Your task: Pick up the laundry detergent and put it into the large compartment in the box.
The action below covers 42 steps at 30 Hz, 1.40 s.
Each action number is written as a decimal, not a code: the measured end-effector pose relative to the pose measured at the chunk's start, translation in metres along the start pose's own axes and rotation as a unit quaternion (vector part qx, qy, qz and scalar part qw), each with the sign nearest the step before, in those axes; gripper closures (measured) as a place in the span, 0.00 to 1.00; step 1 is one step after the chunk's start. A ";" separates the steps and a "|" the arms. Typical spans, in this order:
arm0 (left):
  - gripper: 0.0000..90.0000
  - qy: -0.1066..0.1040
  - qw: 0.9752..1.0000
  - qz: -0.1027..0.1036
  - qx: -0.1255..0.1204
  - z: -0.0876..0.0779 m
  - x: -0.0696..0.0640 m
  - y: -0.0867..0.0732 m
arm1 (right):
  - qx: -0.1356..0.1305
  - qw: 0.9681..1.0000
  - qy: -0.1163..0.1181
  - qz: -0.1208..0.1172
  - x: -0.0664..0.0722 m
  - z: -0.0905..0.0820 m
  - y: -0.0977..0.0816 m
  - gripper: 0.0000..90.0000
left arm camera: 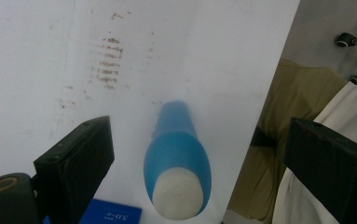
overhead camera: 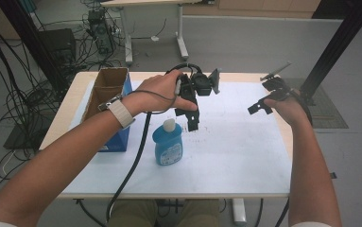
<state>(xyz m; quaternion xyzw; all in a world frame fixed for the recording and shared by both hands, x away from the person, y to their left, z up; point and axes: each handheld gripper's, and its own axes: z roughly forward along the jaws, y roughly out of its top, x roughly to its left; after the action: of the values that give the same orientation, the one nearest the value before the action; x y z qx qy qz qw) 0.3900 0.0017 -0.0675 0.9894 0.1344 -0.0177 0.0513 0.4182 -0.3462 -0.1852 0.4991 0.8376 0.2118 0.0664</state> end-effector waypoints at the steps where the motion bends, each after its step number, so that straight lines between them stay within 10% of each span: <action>1: 0.10 0.000 1.000 -0.003 0.002 -0.001 0.000 0.000 | 0.000 1.000 -0.001 0.000 0.000 0.000 0.000 0.06; 42: 0.09 0.022 0.995 -0.098 0.008 -0.006 -0.002 -0.018 | 0.009 1.000 -0.001 -0.005 0.005 0.000 0.005 0.07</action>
<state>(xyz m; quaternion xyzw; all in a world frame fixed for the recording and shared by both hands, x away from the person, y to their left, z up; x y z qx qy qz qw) 0.3835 0.0195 -0.0629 0.9719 0.2320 -0.0019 0.0388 0.4192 -0.3397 -0.1824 0.4952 0.8422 0.2035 0.0637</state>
